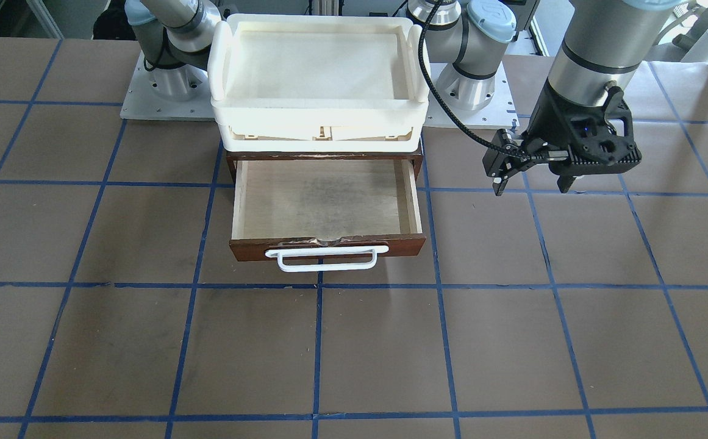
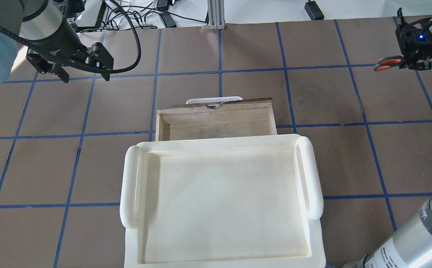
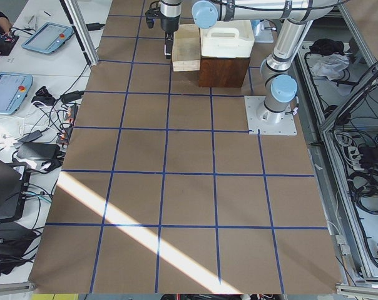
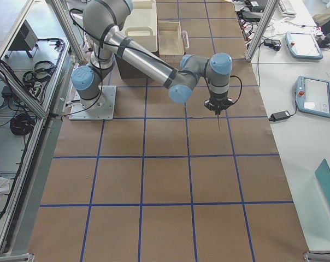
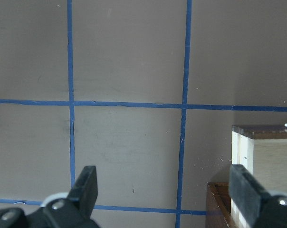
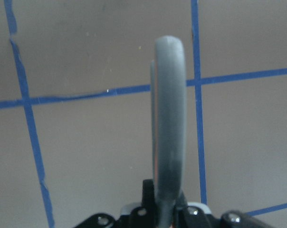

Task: Put scissors in drawer and close it
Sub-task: 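Lift the scissors and carry them with the right gripper over the drawer, then lower the scissors into the drawer and open the right gripper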

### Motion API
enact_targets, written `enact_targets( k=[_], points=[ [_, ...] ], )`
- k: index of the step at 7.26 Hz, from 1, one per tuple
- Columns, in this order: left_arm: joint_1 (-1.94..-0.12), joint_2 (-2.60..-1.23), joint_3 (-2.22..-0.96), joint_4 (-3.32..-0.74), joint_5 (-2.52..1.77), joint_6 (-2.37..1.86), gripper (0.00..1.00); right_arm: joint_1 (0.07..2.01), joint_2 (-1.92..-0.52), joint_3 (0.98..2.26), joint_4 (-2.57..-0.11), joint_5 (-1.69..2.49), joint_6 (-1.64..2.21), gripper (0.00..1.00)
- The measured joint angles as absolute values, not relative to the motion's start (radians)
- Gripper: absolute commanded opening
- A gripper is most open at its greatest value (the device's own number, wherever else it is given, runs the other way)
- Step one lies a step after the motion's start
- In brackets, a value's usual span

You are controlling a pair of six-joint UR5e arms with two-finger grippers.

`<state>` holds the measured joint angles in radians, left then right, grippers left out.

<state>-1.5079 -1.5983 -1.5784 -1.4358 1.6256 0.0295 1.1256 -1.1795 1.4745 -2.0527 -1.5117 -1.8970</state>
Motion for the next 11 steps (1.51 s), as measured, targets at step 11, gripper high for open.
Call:
enact_targets(
  k=[11],
  points=[
    [-1.507, -1.596, -1.578, -1.437, 1.625, 0.031, 1.00, 2.007, -1.379, 1.552, -1.734, -1.658, -0.813, 0.00]
  ],
)
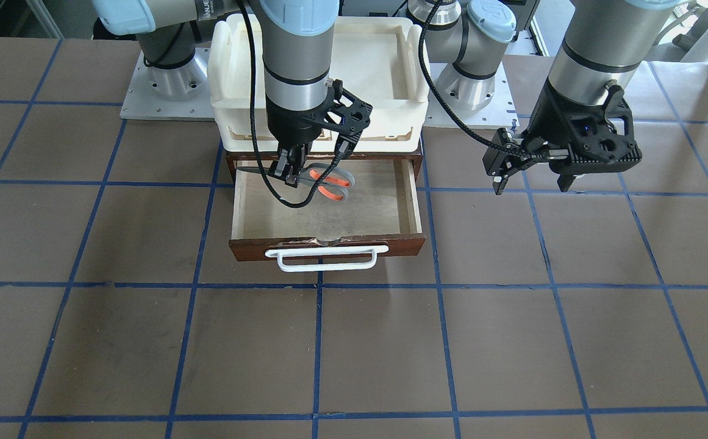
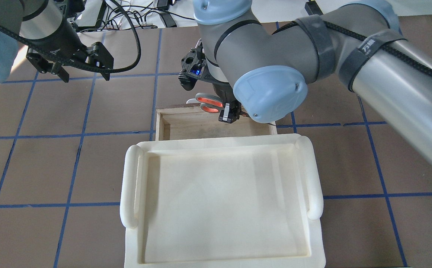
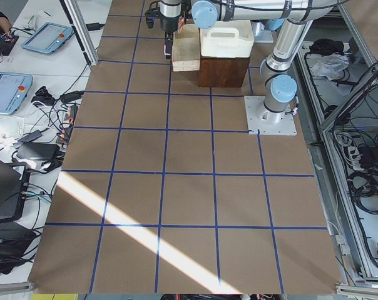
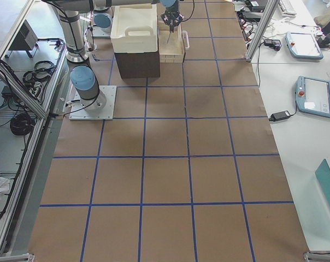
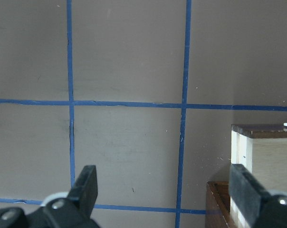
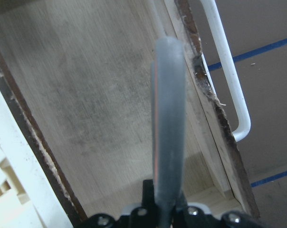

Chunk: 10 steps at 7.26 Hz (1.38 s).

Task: Put scissors in drawer and close it
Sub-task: 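Lower the scissors into the drawer and open the right gripper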

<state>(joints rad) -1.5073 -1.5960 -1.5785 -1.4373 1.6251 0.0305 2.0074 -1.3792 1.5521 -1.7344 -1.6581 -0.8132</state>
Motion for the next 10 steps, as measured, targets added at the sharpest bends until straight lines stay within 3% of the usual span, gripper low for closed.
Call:
enact_targets(
  k=[6, 10],
  points=[
    [-1.502, -1.601, -1.578, -1.436, 1.642, 0.030, 1.00, 2.077, -1.277, 1.579, -1.888, -1.659, -0.915, 0.00],
    [-1.502, -1.613, -1.578, -1.425, 1.672, 0.031, 1.00, 2.070, -1.272, 1.667, -2.015, -1.651, -0.936, 0.00]
  ],
)
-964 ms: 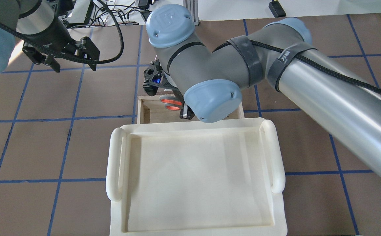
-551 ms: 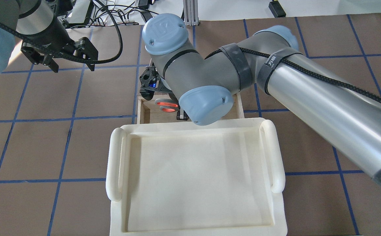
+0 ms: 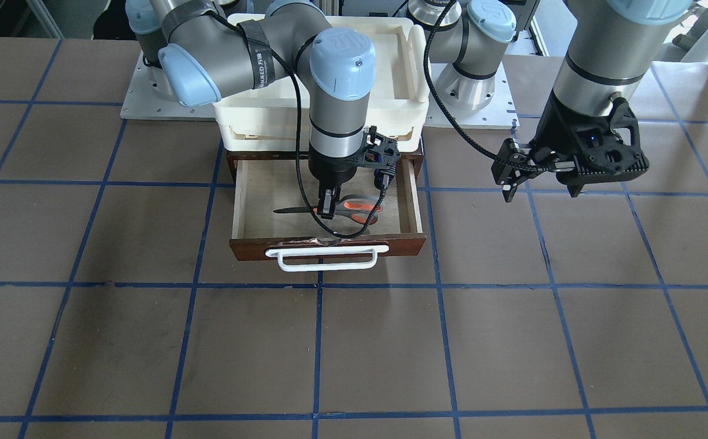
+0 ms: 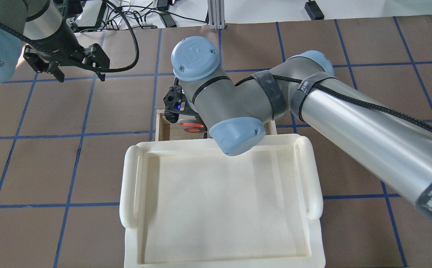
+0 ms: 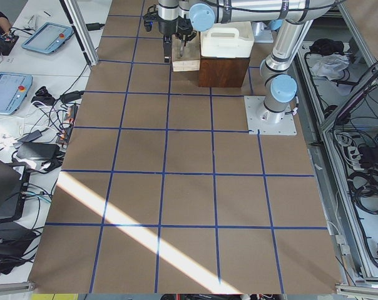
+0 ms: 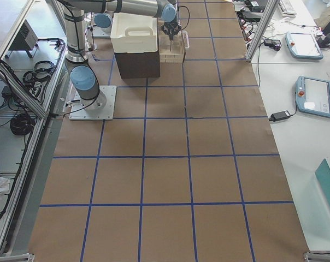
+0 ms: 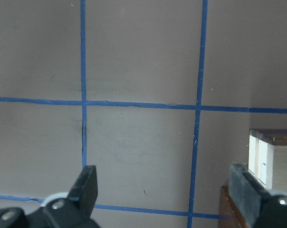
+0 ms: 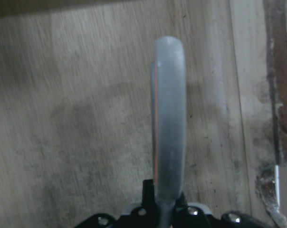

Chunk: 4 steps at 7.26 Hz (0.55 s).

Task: Put scissors in drawer and close it
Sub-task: 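Lower the scissors into the drawer and open the right gripper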

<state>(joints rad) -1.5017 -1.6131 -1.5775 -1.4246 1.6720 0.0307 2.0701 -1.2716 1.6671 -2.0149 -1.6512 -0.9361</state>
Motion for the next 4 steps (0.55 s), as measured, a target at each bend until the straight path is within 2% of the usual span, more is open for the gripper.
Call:
enact_targets(
  k=[4],
  points=[
    [-1.502, -1.592, -1.572, -1.459, 1.667, 0.031, 1.00, 2.069, -1.266, 1.675, -2.035, -1.630, -0.935, 0.00]
  ],
)
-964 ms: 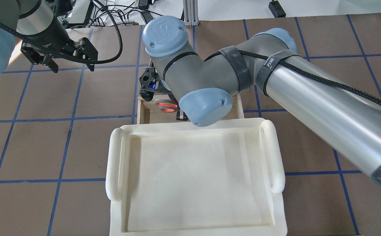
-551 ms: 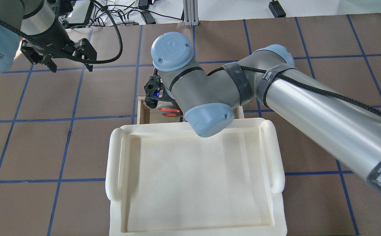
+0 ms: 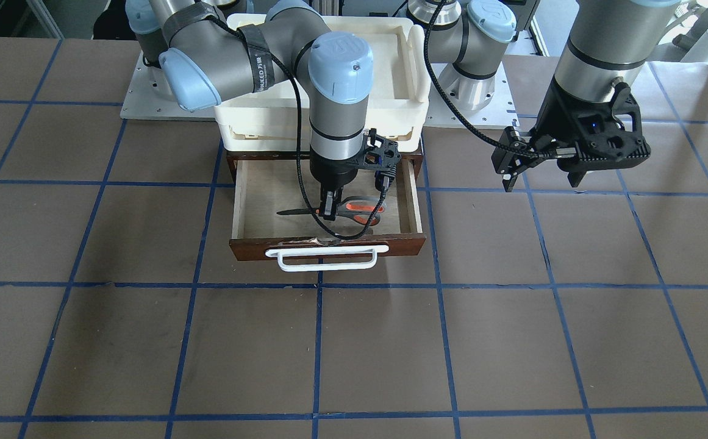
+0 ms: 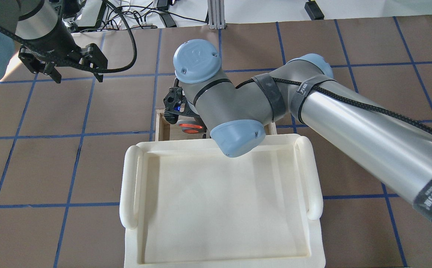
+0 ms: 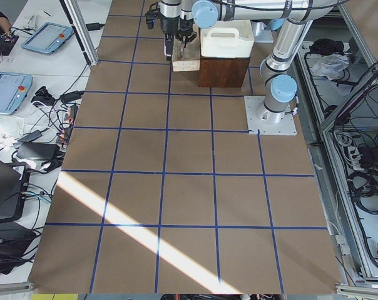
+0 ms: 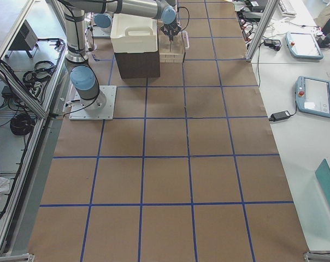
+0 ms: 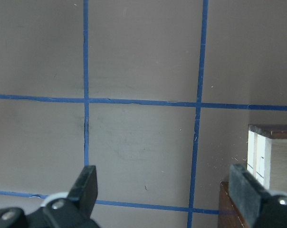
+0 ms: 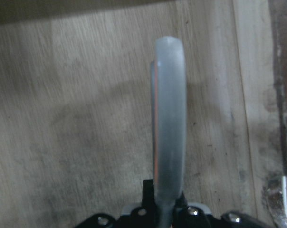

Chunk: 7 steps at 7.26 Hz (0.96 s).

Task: Put scissors in drawer and close it
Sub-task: 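Lower the scissors into the drawer and open the right gripper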

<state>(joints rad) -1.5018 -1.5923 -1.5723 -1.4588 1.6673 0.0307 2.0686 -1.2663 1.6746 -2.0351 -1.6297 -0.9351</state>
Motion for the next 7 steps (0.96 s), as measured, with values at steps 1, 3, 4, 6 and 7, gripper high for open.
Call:
enact_targets(
  k=[1, 3, 4, 6, 7],
  points=[
    [-1.502, -1.590, -1.568, -1.467, 1.666, 0.031, 1.00, 2.069, -1.264, 1.676, -2.039, -1.627, -0.936, 0.00],
    [-1.502, -1.584, -1.564, -1.484, 1.667, 0.031, 1.00, 2.069, -1.259, 1.678, -2.038, -1.632, -0.942, 0.00],
    [-1.503, -1.579, -1.564, -1.495, 1.665, 0.031, 1.00, 2.069, -1.259, 1.678, -2.034, -1.638, -0.952, 0.00],
    [-1.508, -1.563, -1.565, -1.512, 1.658, 0.031, 1.00, 2.069, -1.259, 1.678, -2.033, -1.641, -0.969, 0.00],
    [-1.510, -1.551, -1.567, -1.527, 1.657, 0.031, 1.00, 2.069, -1.259, 1.679, -2.034, -1.641, -0.972, 0.00]
  ],
)
